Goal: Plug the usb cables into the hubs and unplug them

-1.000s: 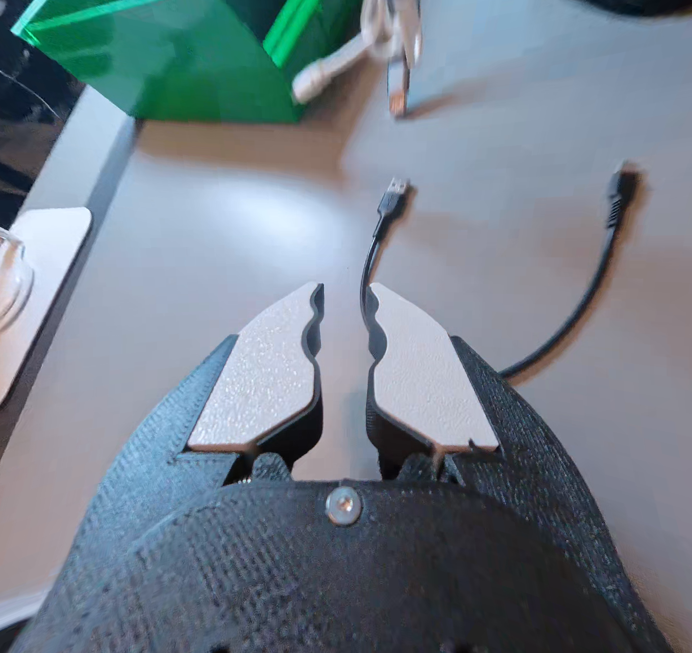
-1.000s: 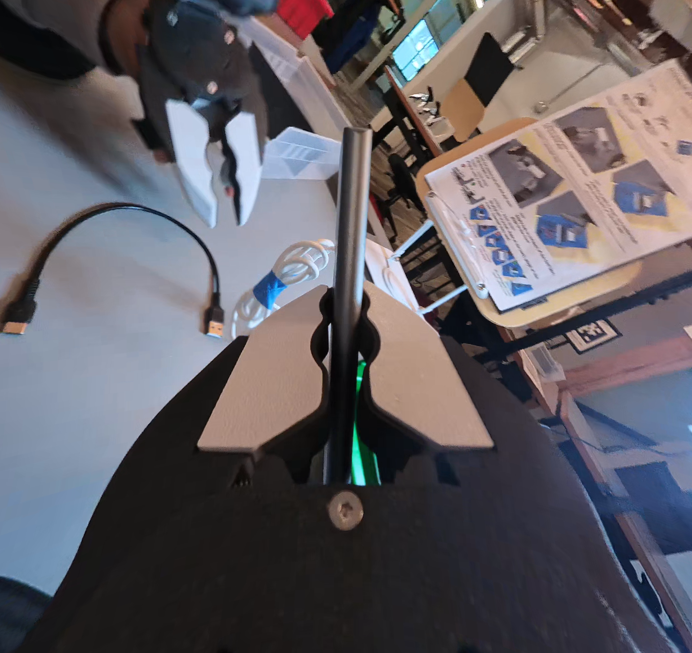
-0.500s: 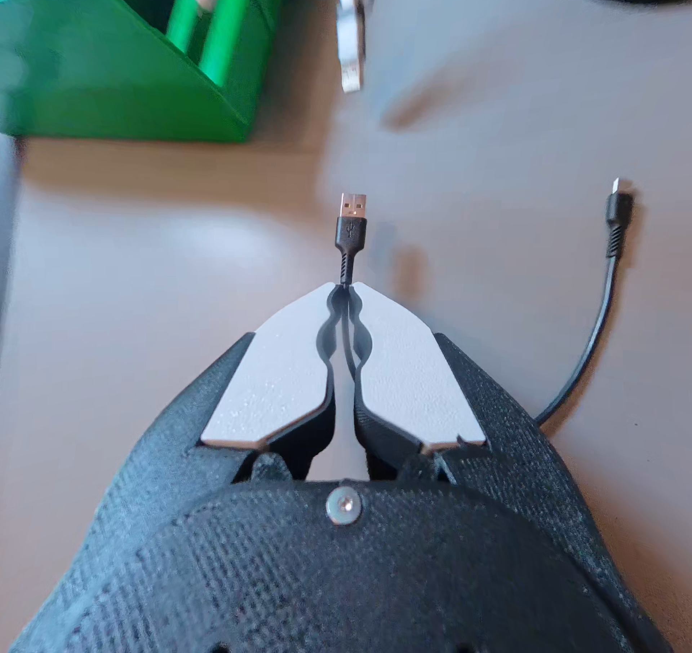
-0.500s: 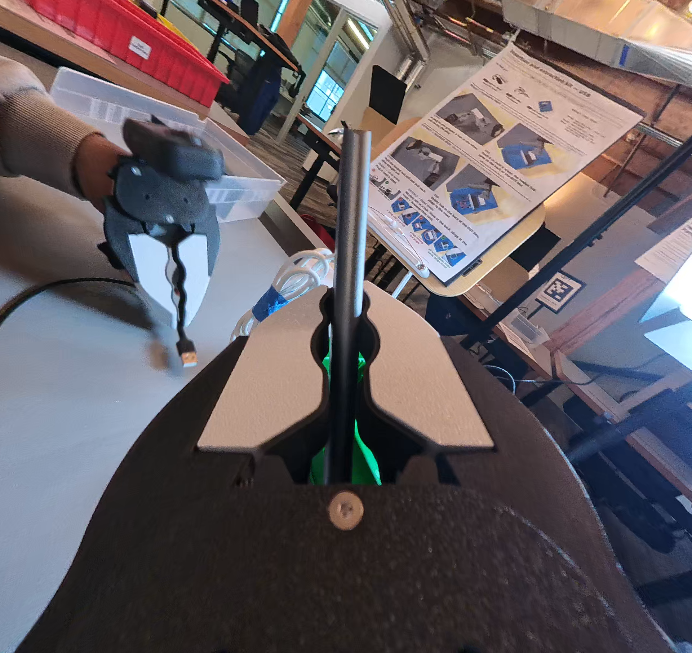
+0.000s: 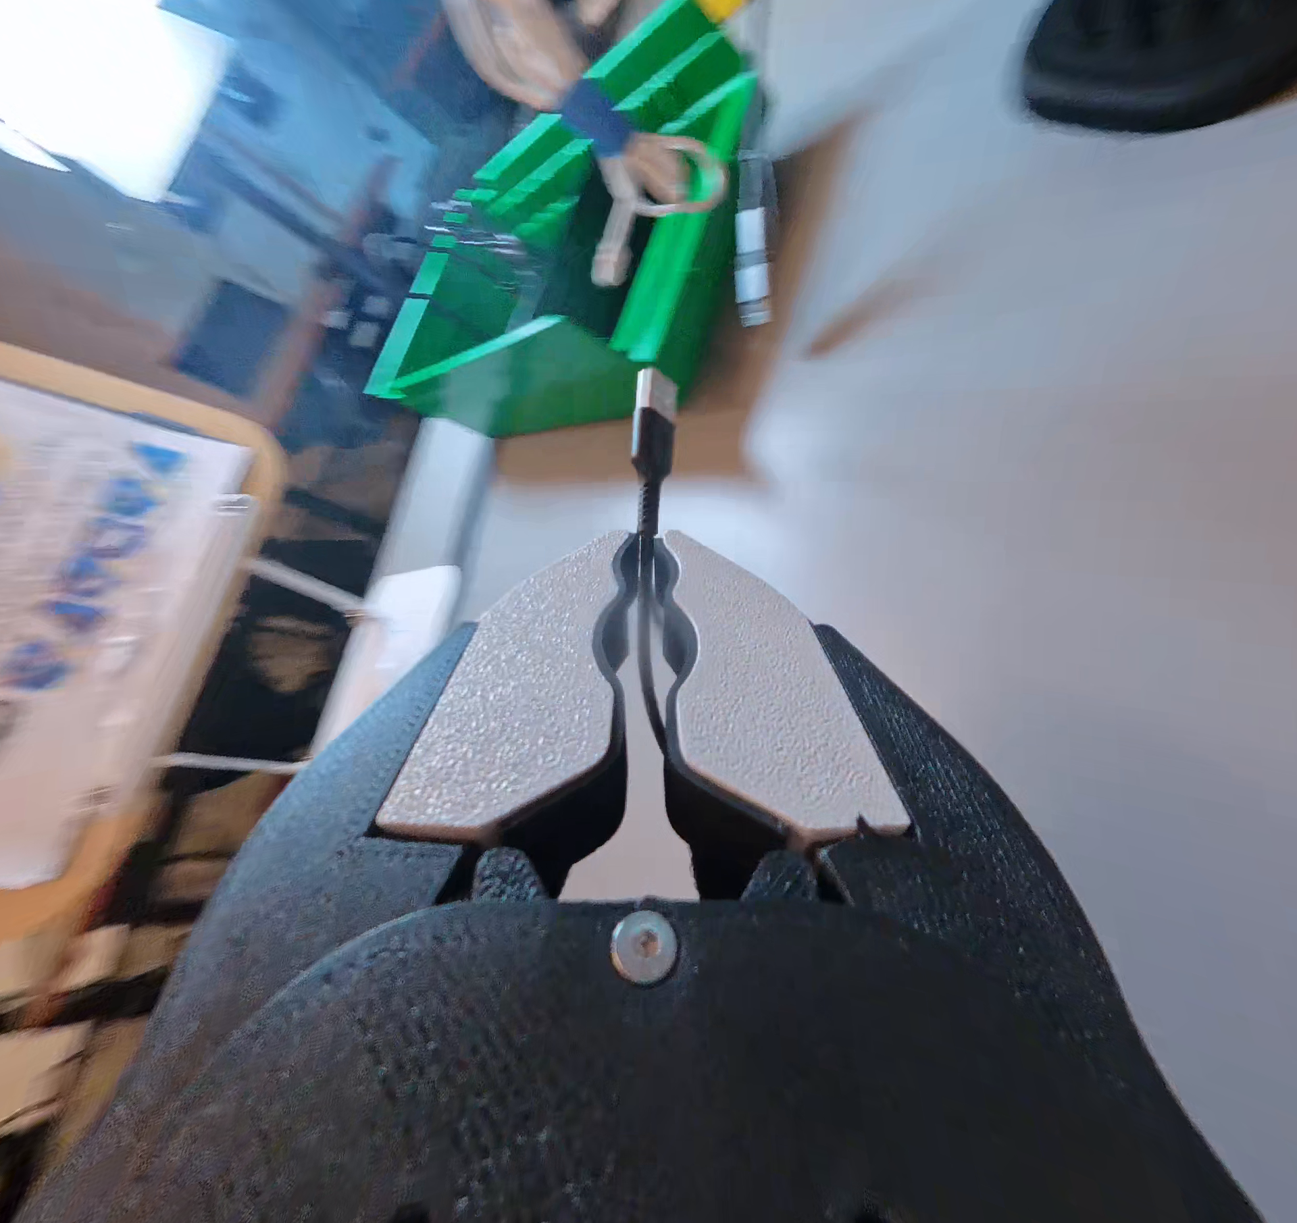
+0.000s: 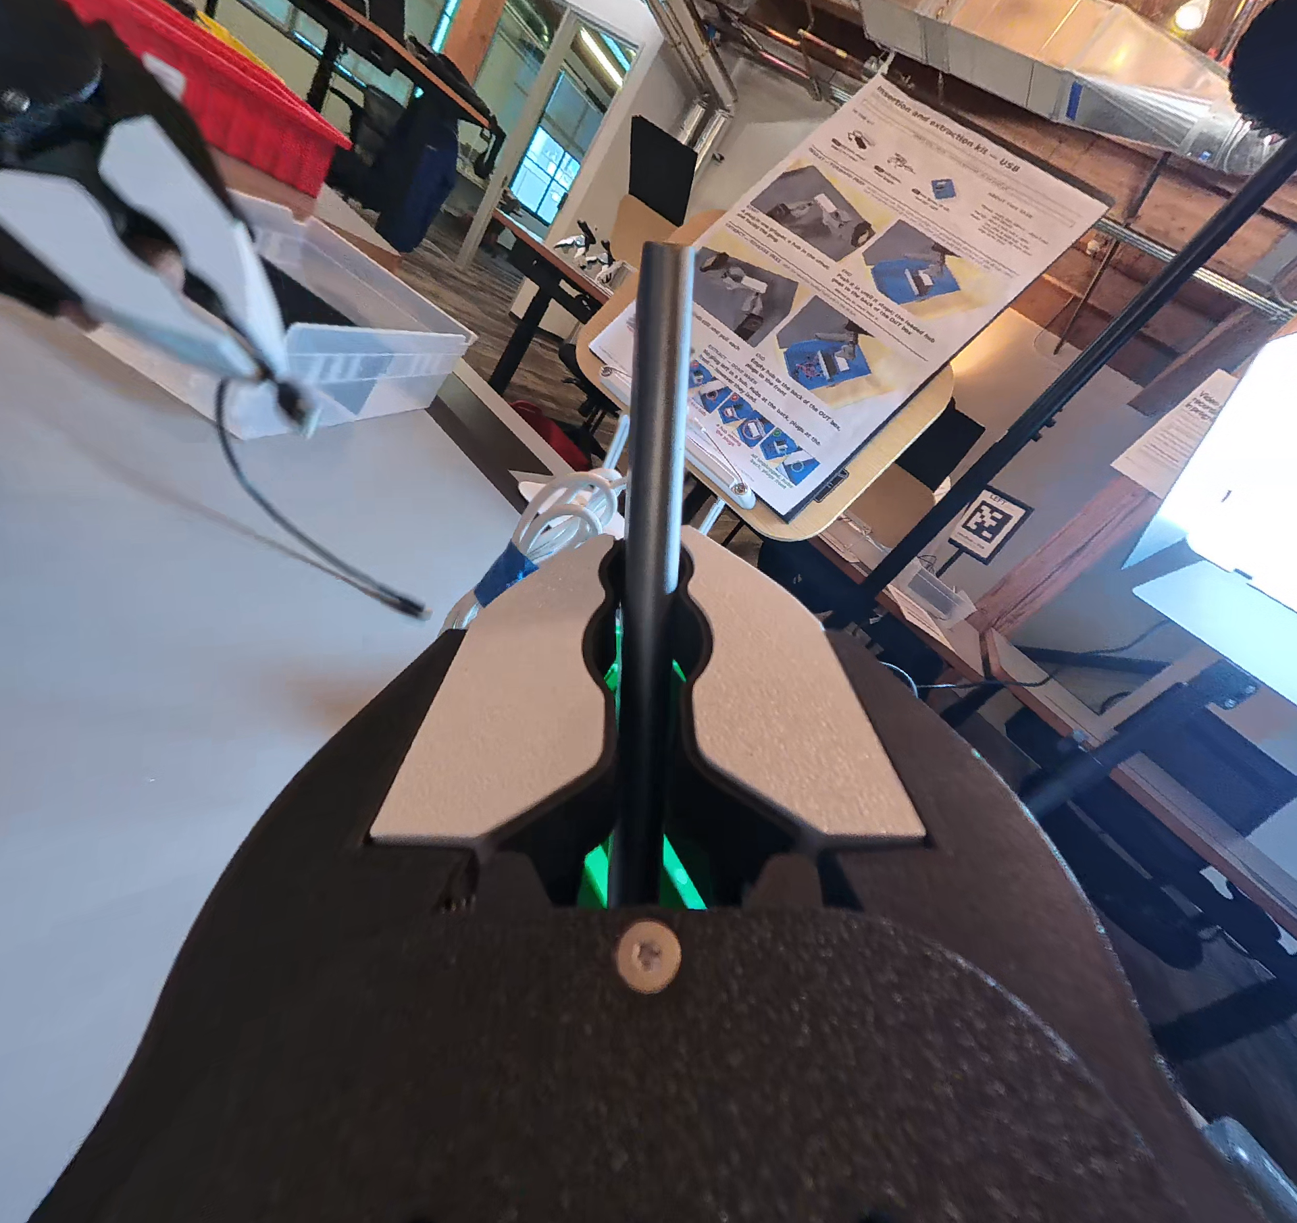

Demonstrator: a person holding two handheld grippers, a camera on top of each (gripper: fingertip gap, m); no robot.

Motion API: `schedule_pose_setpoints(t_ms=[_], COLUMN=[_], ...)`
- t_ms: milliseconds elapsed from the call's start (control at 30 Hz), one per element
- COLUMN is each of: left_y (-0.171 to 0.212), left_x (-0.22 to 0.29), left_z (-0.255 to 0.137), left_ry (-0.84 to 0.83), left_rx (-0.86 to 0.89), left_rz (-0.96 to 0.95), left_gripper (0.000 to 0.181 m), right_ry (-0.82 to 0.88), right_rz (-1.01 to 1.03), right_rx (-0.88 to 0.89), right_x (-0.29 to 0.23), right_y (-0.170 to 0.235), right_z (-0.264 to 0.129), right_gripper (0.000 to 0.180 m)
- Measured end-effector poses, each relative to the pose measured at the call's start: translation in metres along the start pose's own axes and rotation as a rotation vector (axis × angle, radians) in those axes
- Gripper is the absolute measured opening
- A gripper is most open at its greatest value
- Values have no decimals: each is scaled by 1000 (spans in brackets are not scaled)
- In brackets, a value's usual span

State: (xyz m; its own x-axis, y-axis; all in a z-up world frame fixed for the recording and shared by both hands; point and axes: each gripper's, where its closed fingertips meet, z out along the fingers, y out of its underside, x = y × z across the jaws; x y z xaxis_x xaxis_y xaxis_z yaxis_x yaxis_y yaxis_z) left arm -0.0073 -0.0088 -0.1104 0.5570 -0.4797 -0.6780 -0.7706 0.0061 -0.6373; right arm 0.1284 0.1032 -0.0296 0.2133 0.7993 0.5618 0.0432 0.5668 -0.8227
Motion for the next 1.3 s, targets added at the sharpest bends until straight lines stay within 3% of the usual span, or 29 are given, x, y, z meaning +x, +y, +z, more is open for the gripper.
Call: schedule_pose_setpoints(t_ms=[33,167,300,533,667,833,1067,1167,1300], left_y=[1,5,4,20,18,22,-23,-51,-61], left_x=[22,77,94,141,140,132,36,9,5], left_z=[1,-1,2,27,35,38,1,-19,-19], left_ry=[91,356,487,693,667,590,415,387,448], left_rx=[11,16,5,-188,-210,-241,-10,22,-61], left_rz=[-54,-229,-310,-396,-386,-304,-458,-430,-397], left_gripper=[5,17,20,25,8,7,6,6,6], right_ry=[-7,-41,-57,-104,-168,-233,-342,-305,-211], right_rz=[2,7,7,-2,-40,-83,-36,-147,-481], right_rx=[5,15,13,16,15,8,114,34,-139], right_x=[-2,-11,-16,-27,-41,-57,-75,-79,-86], right_y=[-1,-3,-3,0,0,2,-16,-4,18], right_z=[1,5,9,10,12,13,9,17,33], right_gripper=[12,11,11,11,11,11,11,11,11])
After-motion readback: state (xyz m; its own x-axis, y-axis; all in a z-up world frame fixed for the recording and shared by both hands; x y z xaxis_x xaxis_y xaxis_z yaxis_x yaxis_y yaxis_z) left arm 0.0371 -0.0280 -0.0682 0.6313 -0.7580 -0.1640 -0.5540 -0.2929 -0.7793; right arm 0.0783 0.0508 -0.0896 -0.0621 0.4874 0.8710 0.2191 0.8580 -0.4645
